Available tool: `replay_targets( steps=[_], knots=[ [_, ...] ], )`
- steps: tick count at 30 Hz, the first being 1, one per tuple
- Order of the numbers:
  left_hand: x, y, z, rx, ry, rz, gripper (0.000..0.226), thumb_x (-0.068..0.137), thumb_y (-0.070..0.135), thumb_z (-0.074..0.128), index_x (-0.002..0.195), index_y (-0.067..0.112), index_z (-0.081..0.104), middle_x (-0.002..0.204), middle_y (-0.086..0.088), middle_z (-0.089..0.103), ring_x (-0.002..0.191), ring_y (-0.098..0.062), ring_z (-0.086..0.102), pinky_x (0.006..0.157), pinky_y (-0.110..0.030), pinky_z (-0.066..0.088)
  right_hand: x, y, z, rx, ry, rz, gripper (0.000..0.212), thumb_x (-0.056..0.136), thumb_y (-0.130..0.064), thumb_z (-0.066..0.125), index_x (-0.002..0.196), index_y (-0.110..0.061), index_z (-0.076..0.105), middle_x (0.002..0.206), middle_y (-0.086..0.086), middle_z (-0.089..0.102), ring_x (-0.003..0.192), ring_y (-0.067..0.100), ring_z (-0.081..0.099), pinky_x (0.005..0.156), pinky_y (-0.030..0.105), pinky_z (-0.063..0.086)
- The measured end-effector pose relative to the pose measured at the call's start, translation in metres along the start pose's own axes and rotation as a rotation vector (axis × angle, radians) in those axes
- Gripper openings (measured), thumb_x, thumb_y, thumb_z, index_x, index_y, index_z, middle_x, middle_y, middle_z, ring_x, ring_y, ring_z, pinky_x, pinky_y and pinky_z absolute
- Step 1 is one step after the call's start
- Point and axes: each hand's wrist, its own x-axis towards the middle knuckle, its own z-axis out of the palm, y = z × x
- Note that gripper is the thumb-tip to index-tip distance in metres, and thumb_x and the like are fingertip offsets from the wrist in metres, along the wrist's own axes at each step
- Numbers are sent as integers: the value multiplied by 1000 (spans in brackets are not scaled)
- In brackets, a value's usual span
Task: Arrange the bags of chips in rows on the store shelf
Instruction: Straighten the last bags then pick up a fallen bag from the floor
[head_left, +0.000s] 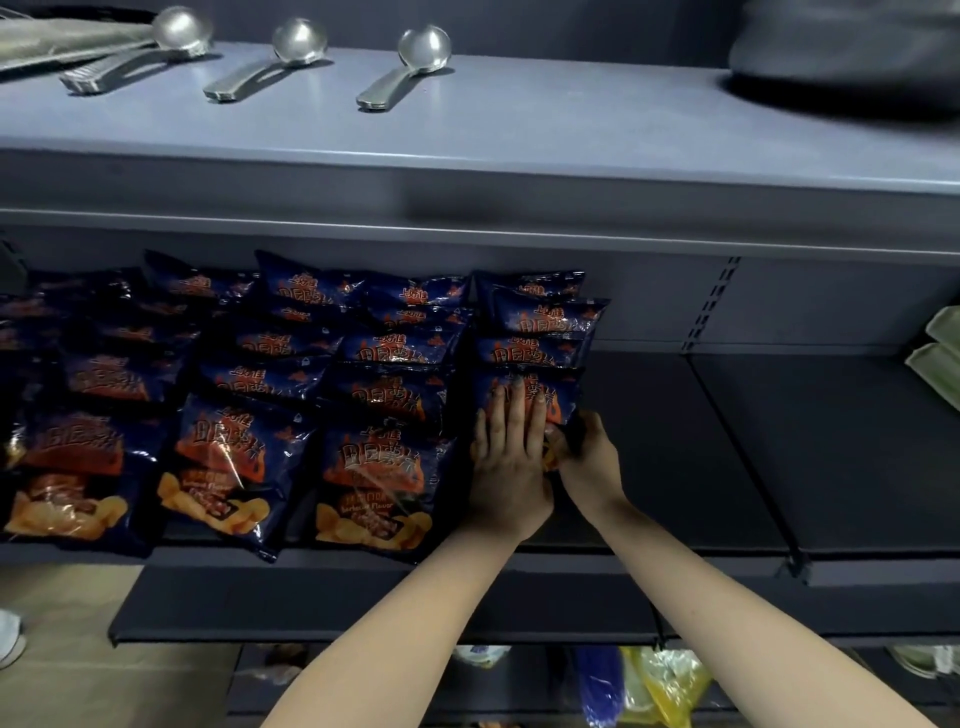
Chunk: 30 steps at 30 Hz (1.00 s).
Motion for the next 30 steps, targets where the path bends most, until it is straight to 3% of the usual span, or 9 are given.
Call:
replay_targets(
  steps=[3, 7, 11, 16, 20, 24, 26, 28, 30],
  knots=[
    [0, 0, -2, 9, -3, 1, 79, 83, 29, 33, 149, 11, -6, 157, -14, -9, 144, -33, -9, 115, -48, -1, -1, 0, 0, -45, 7, -10, 15, 91, -20, 58, 102, -15, 50, 98, 3, 62, 95, 22, 61, 77, 30, 48],
    [-2, 4, -12, 32, -19, -8, 78, 78, 33, 27, 149, 9, 3, 156, -17, 2, 143, -34, -4, 116, -51, 5, -12, -10, -5, -60, -18, -67, 43, 93, -19, 56, 132, -16, 41, 110, -11, 54, 107, 7, 54, 80, 13, 40],
    [-7, 3, -16, 57, -34, 10, 81, 80, 27, 39, 149, 8, 0, 156, -18, -1, 142, -33, -9, 114, -49, -6, -23, -13, -8, -9, -60, -86, 55, 97, -16, 47, 147, -21, 24, 123, -18, 45, 113, -2, 45, 80, -6, 33],
    [-15, 3, -33, 10, -116, 53, 86, 92, 34, 35, 138, 15, -35, 147, -10, -37, 134, -26, -37, 107, -45, -27, -30, -11, -4, 81, 50, -48, 51, 99, -18, 41, 147, -25, 24, 141, -4, 44, 127, 10, 44, 105, 25, 37],
    [-27, 8, -47, -24, -101, 107, 73, 90, 40, 17, 137, 14, -32, 147, -12, -35, 136, -29, -33, 109, -47, -23, -45, -14, 2, 112, 186, -79, 48, 99, -15, 39, 146, -21, 28, 144, 0, 41, 127, 4, 38, 102, 20, 33],
    [-43, 14, -54, -23, -145, 172, 83, 95, 31, 38, 138, 8, -29, 146, -13, -37, 135, -30, -33, 108, -45, -24, -66, -13, 5, 120, 308, -88, 45, 100, -18, 38, 144, -22, 31, 147, 1, 39, 133, 9, 36, 108, 26, 32],
    [-53, 12, -53, -14, -114, 201, 76, 92, 30, 38, 145, 5, -11, 152, -17, -18, 141, -31, -18, 112, -46, -14, -80, -12, 6, 88, 358, -72, 44, 100, -16, 37, 143, -20, 32, 146, 3, 40, 132, 11, 38, 105, 23, 32],
    [-67, 8, -50, -14, -45, 220, 69, 85, 31, 34, 146, 3, 21, 154, -19, 17, 142, -32, 15, 113, -48, 7, -95, -11, 8, 17, 399, -70, 43, 99, -14, 37, 142, -16, 35, 145, 5, 42, 131, 14, 40, 103, 21, 31],
    [-81, 2, -46, -21, -70, 256, 68, 82, 33, 40, 143, 3, 32, 149, -19, 30, 138, -33, 29, 111, -49, 17, -112, -9, 12, -38, 423, -79, 42, 99, -14, 37, 141, -14, 37, 143, 5, 44, 130, 15, 41, 101, 18, 30]
  ],
)
